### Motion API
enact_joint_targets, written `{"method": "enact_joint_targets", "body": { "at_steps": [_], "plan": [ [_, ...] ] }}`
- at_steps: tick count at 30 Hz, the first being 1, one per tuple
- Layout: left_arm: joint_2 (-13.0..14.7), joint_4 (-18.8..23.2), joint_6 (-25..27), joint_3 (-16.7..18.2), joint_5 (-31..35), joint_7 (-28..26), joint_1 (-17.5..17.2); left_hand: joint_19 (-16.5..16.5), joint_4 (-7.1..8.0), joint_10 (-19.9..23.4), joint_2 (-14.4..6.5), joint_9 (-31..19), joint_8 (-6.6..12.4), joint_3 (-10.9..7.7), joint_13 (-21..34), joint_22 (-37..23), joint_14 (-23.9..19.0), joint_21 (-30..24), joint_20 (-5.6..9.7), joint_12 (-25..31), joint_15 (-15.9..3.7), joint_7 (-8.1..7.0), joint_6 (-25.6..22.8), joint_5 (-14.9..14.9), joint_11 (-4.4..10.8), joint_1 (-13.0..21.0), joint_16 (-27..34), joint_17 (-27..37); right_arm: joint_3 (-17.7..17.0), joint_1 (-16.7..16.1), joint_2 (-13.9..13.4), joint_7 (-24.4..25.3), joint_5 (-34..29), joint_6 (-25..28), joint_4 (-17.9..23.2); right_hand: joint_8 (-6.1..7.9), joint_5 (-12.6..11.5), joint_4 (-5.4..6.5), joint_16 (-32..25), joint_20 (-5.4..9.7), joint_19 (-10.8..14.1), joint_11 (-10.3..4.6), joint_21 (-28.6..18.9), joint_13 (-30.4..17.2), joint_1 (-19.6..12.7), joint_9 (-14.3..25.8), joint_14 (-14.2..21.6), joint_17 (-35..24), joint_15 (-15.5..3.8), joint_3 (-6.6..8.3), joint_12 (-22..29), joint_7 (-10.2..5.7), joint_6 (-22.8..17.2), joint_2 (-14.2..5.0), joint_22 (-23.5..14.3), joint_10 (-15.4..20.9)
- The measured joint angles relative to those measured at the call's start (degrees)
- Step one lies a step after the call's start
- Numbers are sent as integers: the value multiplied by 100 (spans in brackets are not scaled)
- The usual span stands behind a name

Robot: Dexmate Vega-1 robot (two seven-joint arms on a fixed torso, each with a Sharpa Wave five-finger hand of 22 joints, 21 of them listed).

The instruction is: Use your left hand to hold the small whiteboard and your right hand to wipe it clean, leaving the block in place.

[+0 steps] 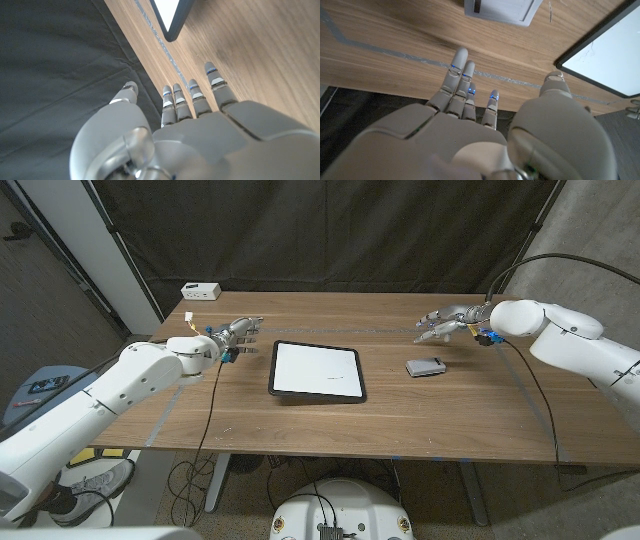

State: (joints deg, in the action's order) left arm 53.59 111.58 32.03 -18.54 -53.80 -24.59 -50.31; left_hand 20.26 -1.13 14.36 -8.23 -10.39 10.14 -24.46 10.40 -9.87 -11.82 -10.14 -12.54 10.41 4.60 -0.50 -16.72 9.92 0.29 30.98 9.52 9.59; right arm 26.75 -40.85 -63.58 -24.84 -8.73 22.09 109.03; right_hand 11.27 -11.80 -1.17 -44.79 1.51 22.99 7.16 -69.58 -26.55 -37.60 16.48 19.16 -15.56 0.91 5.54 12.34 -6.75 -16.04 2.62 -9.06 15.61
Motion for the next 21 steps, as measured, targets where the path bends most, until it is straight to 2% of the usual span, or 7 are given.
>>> {"method": "enact_joint_targets", "body": {
  "at_steps": [5, 11, 12, 16, 19, 21],
  "plan": [
    [28, -140, -300, 52, 309, 306, -102, -213, 23, -119, 27, 0, -21, 22, 0, 0, 158, 40, 5, 0, -13, -33, 95, 0, 4, -91, 0, 10, -227, -217, 72, 476, 535, 105, 1, 0, 0, 0, 156, -100, -100, 0, 151, 26, 24, -25, 0, 67, 0, 0, 47, 35, 8, -25, 0, 0],
    [41, -277, -628, 95, 597, 611, -179, -372, 90, -241, -37, -1, -21, 47, 0, 0, 264, 40, 2, 0, 22, -60, 183, 0, 25, -232, 0, 16, -472, -476, 173, 903, 967, 150, 4, 0, 46, 19, 326, -144, -184, 1, 315, 67, 65, -36, -29, 164, 29, 20, 81, 53, 8, -18, 0, -19],
    [41, -277, -645, 95, 611, 622, -179, -394, 90, -257, -53, -1, -21, 47, 0, 0, 287, 40, 5, 0, 45, -62, 182, 0, 10, -249, 0, 16, -522, -529, 197, 1126, 1187, 151, 4, 0, 46, 19, 360, -132, -216, 1, 348, 78, 81, -48, -29, 181, 29, 20, 81, 53, 8, -37, 0, -19],
    [43, -471, -895, 110, 875, 843, -228, -451, 137, -283, -60, -1, -21, 50, 0, -1, 338, 40, 25, 0, 34, -62, 182, 0, -16, -316, 0, 16, -657, -695, 273, 1435, 1464, 140, 4, 0, 45, 19, 460, -164, -335, 1, 465, 107, 104, -53, -29, 238, 29, 20, 81, 107, 36, -60, 0, -20],
    [35, -585, -1036, 107, 1002, 946, -228, -482, 161, -313, -61, -1, -21, 73, 0, -1, 355, 40, -6, 0, 50, -61, 182, 0, 14, -363, 0, 16, -740, -798, 325, 1675, 1672, 103, 4, 0, 68, 22, 572, -173, -525, -14, 603, 154, 134, -79, -29, 290, 29, 22, 81, 135, 8, -91, 0, -5],
    [1, -680, -1181, 96, 1117, 1057, -221, -496, 191, -313, -82, -1, -21, 57, 0, -1, 355, 40, 8, 0, 50, -65, 185, 0, 14, -383, 0, 16, -821, -890, 390, 1863, 1817, 64, 4, 35, 80, 40, 639, -205, -593, -37, 689, 179, 148, -100, -831, 319, 71, 41, 102, 156, -13, -105, -1, 128]
  ]
}}
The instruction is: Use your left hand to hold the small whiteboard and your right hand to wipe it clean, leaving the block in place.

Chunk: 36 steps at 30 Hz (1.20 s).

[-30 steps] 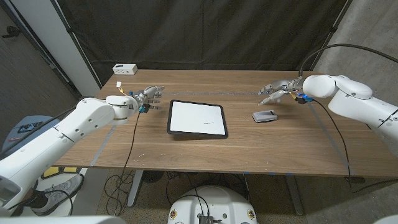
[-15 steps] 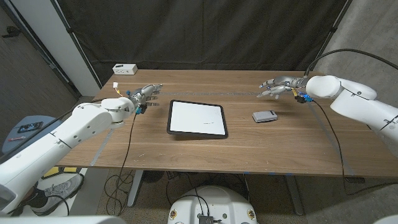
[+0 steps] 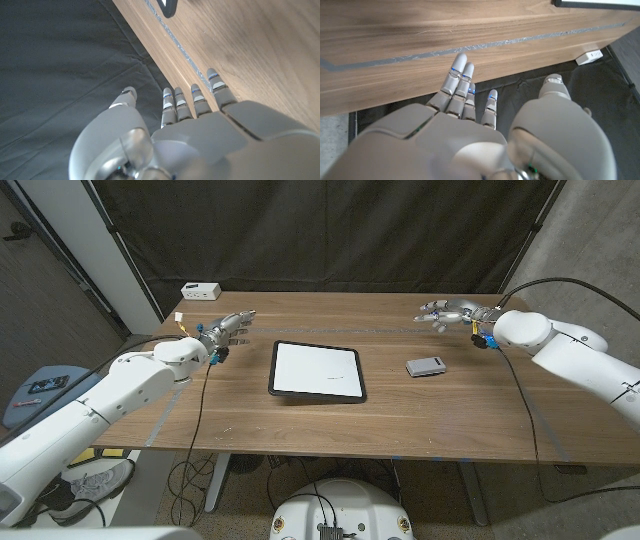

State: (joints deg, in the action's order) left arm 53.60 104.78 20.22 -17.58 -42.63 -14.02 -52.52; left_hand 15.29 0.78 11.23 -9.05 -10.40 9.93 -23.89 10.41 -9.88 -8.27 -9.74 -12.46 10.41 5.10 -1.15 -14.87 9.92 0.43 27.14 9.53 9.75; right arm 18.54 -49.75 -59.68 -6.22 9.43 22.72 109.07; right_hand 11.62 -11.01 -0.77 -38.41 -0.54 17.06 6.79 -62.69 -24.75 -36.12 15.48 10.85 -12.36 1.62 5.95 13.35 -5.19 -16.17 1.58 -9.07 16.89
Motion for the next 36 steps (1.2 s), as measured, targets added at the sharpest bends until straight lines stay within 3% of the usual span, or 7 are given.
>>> {"method": "enact_joint_targets", "body": {
  "at_steps": [3, 13, 18, 22, 26, 34, 36],
  "plan": [
    [-50, -103, -209, -12, 140, 122, 24, -9, 18, 0, -33, 0, 0, 13, 0, 0, 0, 0, 9, 0, 0, -27, 28, 0, 0, -33, 0, 0, -121, -137, 89, 176, 151, -67, -20, 5, 0, 0, 70, 22, -39, 10, 84, 32, 23, -6, -170, 34, 33, 0, 0, 31, 12, -23, 0, -11],
    [-328, -591, -707, -129, 565, 431, 232, -58, 59, -31, -15, 0, 0, 9, 0, 0, 19, 0, -2, 0, -62, -27, 27, 0, 31, -121, 23, 0, -479, -509, 433, 933, 975, -574, -211, 4, 42, 80, 189, 22, -39, 7, 238, 121, 205, -66, -220, 76, 84, 13, 23, 83, 65, -159, 0, 32],
    [-455, -772, -869, -168, 692, 530, 315, -88, 68, -41, 7, 0, 0, -2, 0, 0, 50, 0, 28, 0, -92, -27, 27, 0, 83, -143, 23, -1, -595, -664, 608, 1181, 1295, -846, -310, -58, 64, 166, 471, -155, -214, -24, 531, 284, 423, -171, -389, 156, 366, 38, -131, 3, 183, -293, -1, -262],
    [-540, -889, -971, -189, 763, 588, 369, -111, 79, -41, -32, 22, 0, -13, 0, 0, 50, -23, 5, 0, -92, -27, 27, 0, 83, -182, 23, -1, -665, -740, 708, 1329, 1430, -971, -360, -84, 64, 166, 660, -393, -222, -127, 746, 415, 492, -244, -355, 198, 672, 38, -214, -158, 384, -308, -1, -545],
    [-611, -981, -1069, -200, 839, 662, 416, -110, 79, -41, -32, 29, 0, -14, 0, -1, 50, -23, 5, 0, -92, -26, 27, 0, 83, -182, 23, -1, -676, -790, 811, 1433, 1594, -1091, -447, -84, 86, 166, 771, -557, -243, -257, 892, 510, 553, -292, -302, 224, 862, 39, -235, -220, 445, -248, -1, -687],
    [-747, -1197, -1206, -211, 917, 754, 515, -160, 79, -9, -31, 28, 8, -14, 1, -1, 50, -23, 17, 0, -92, -58, 58, 0, 114, -182, 23, -3, -610, -745, 949, 1492, 1778, -1257, -594, -84, 86, 165, 965, -782, -331, -433, 1127, 639, 649, -337, -260, 225, 1007, 39, -235, -352, 577, -257, -1, -863],
    [-776, -1244, -1255, -212, 930, 776, 534, -160, 79, -10, -31, 28, 27, -14, 1, -1, 49, -23, 17, 0, -92, -58, 58, 0, 114, -182, 23, -13, -576, -704, 1026, 1508, 1832, -1338, -694, -84, 86, 165, 1027, -767, -401, -454, 1195, 667, 679, -351, -315, 224, 972, 39, -235, -373, 598, -287, -1, -883]
  ]
}}
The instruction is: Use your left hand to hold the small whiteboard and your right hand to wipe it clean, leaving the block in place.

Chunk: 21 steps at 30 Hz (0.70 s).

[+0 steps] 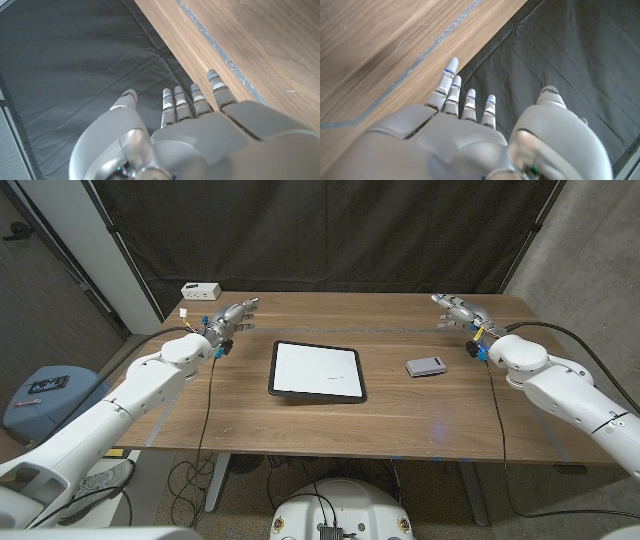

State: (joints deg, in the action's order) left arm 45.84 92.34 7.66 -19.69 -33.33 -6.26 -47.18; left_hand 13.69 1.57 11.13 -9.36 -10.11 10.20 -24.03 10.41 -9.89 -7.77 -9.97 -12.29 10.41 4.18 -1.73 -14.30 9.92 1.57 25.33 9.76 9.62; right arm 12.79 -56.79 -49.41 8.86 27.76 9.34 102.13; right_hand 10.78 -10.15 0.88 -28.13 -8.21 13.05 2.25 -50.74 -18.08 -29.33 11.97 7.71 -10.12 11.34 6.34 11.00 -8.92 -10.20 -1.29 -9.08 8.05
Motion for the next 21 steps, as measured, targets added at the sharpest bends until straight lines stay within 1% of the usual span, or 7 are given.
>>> {"method": "enact_joint_targets", "body": {
  "at_steps": [2, 6, 8, 11, 15, 18, 21],
  "plan": [
    [-36, -58, -13, 0, 4, 6, 22, 0, 0, 0, 0, 0, 0, 0, 0, 0, 0, 0, 0, 0, 0, 0, 0, 0, 0, 0, 0, -3, 0, 0, 0, 12, 44, -90, 0, 0, 0, 1, 55, 11, -8, 0, 43, 28, 24, 0, -62, -12, 3, -1, 0, -8, 12, -24, 0, 0],
    [-81, -162, -119, 0, 20, 77, 57, -21, 0, -33, 21, 0, 0, 0, 0, 0, 0, -22, -3, 0, 0, -24, 24, 0, 28, -20, 0, -3, 35, 56, 167, 9, 175, -319, -194, 0, 0, 107, 249, 1, -79, 0, 217, 116, 279, -27, -317, -38, -94, -73, 0, 22, 101, -120, 0, 0],
    [-93, -205, -183, 0, 12, 171, 73, -86, 0, -95, 46, 0, 0, 0, 0, 0, 38, -22, 4, 0, 26, -71, 71, 0, 31, -45, 0, -3, 42, 69, 218, -20, 235, -389, -256, 0, 0, 163, 310, 24, -101, 0, 284, 153, 384, -27, -367, -43, -99, -94, 24, 43, 122, -153, 0, 0],
    [-122, -287, -236, 11, -32, 263, 86, -112, 0, -124, 48, -1, 0, 0, 0, 0, 69, -22, 30, 0, 6, -70, 134, 0, 20, -47, 0, -2, 66, 103, 372, -83, 363, -559, -440, 0, -25, 240, 375, 64, -141, 34, 372, 198, 542, -27, -404, -47, -119, -127, 25, 88, 97, -193, -6, 35],
    [-153, -377, -283, 45, -143, 392, 92, -303, 0, -270, 89, -1, -11, 0, 0, 0, 211, -22, 10, 0, 103, -107, 239, 0, 6, -163, 0, -3, 72, 104, 457, -128, 486, -698, -534, 27, -48, 340, 463, 91, -258, 105, 517, 261, 742, -54, -483, -70, -198, -181, 89, 210, 35, -260, -15, 105],
    [-176, -466, -316, 63, -212, 504, 115, -442, 0, -328, 147, -1, -28, 0, 0, 0, 278, 2, 12, 0, 94, -145, 290, 0, 20, -221, 0, 3, 72, 101, 516, -164, 568, -813, -612, 27, -52, 382, 506, 124, -345, 72, 618, 299, 856, -54, -500, -70, -216, -223, 91, 238, 7, -269, -15, 137],
    [-213, -532, -343, 82, -317, 614, 130, -508, 0, -350, 144, -1, -28, 0, 0, 0, 330, 2, -3, 0, 104, -142, 348, 0, 41, -280, 0, 14, 72, 80, 579, -211, 671, -934, -699, 27, -89, 446, 546, 70, -420, 57, 697, 335, 985, -75, -550, -70, -265, -239, 91, 238, 7, -286, -14, 149]
  ]
}}
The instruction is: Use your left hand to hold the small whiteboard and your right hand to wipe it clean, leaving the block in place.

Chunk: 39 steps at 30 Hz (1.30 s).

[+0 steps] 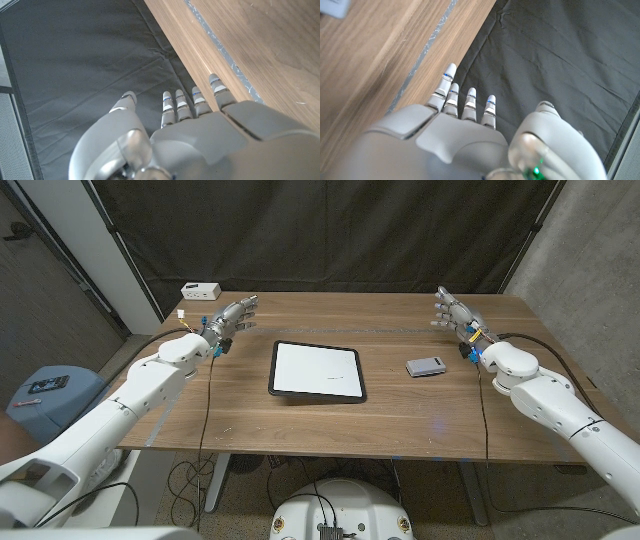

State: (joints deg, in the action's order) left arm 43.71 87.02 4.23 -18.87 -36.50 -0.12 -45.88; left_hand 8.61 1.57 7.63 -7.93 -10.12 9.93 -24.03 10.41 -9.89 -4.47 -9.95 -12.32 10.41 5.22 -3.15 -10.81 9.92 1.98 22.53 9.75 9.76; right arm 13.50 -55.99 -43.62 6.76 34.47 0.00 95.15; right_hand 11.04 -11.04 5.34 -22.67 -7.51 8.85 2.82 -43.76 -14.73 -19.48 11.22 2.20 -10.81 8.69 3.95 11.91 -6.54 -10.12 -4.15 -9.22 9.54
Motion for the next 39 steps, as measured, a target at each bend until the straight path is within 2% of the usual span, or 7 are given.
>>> {"method": "enact_joint_targets", "body": {
  "at_steps": [7, 13, 18, 21, 26, 32, 39],
  "plan": [
    [-86, -45, -5, 32, -134, 46, 7, -95, 16, -40, 7, 0, 0, 16, 0, 0, 1, 0, 12, 0, 0, -21, 21, 0, 40, -7, 0, 0, -20, -31, 73, -98, 191, -189, -144, 0, -22, 101, 128, -350, -80, -186, 238, 110, 243, -14, 2, 0, -64, -101, -27, -97, 97, -37, 0, -151],
    [-186, 40, -5, 78, -199, -26, -59, -96, 16, -39, 8, 0, 0, 16, 0, 0, 23, 0, 13, 0, -19, -20, 20, 0, 40, -67, 0, 0, -26, -30, 118, -267, 338, -365, -263, -26, -66, 135, 214, -467, -206, -251, 439, 168, 377, -31, -27, 17, -156, -135, -70, -141, 236, -61, 0, -282],
    [-288, 132, -61, 109, -277, -241, -137, -167, 16, -39, 37, 0, 0, 16, 0, 0, 9, -1, 3, 0, -32, -62, 62, 0, 40, -98, 5, 0, -26, 76, 234, -440, 451, -509, -552, -68, -110, 194, 356, -408, -558, -250, 714, 242, 506, -36, -76, 17, -171, -150, -70, -185, 398, -105, 1, -282],
    [-351, 188, -91, 123, -328, -367, -193, -180, 55, -83, 17, -1, 0, 42, 0, 0, 9, -1, 15, 0, -54, -84, 111, 0, 22, -153, 23, -1, 0, 177, 314, -575, 530, -617, -745, -68, -145, 195, 457, -253, -745, -261, 897, 290, 570, -57, -179, 17, -199, -149, -70, -225, 500, -122, 1, -336],
    [-461, 235, -133, 156, -407, -449, -281, -290, 194, -259, 11, -1, 0, 107, -28, 0, 120, -1, 43, 0, -124, -124, 328, 0, -9, -401, 23, -1, 50, 296, 401, -737, 595, -755, -951, -68, -186, 195, 618, 76, -949, -335, 1148, 355, 637, -57, -356, 17, -467, -149, -91, -227, 576, -191, 1, -448],
    [-616, 236, -324, 177, -487, -562, -370, -406, 319, -378, 23, -1, 0, 141, -29, 0, 215, -1, 51, 0, -112, -164, 492, 0, -11, -595, 23, -1, 113, 408, 515, -886, 640, -904, -1163, -68, -192, 195, 660, 139, -1008, -416, 1239, 382, 635, -84, -366, 16, -494, -149, -112, -258, 606, -190, 1, -529],
    [-795, 148, -496, 191, -550, -640, -419, -443, 346, -378, -1, -1, 0, 160, -29, 0, 215, -1, 74, 0, -112, -193, 526, 0, -11, -678, 23, -1, 175, 490, 681, -931, 660, -1081, -1345, -68, -192, 194, 705, 138, -1007, -415, 1294, 381, 657, -83, -405, 16, -426, -149, -112, -320, 668, -212, 1, -527]
  ]
}}
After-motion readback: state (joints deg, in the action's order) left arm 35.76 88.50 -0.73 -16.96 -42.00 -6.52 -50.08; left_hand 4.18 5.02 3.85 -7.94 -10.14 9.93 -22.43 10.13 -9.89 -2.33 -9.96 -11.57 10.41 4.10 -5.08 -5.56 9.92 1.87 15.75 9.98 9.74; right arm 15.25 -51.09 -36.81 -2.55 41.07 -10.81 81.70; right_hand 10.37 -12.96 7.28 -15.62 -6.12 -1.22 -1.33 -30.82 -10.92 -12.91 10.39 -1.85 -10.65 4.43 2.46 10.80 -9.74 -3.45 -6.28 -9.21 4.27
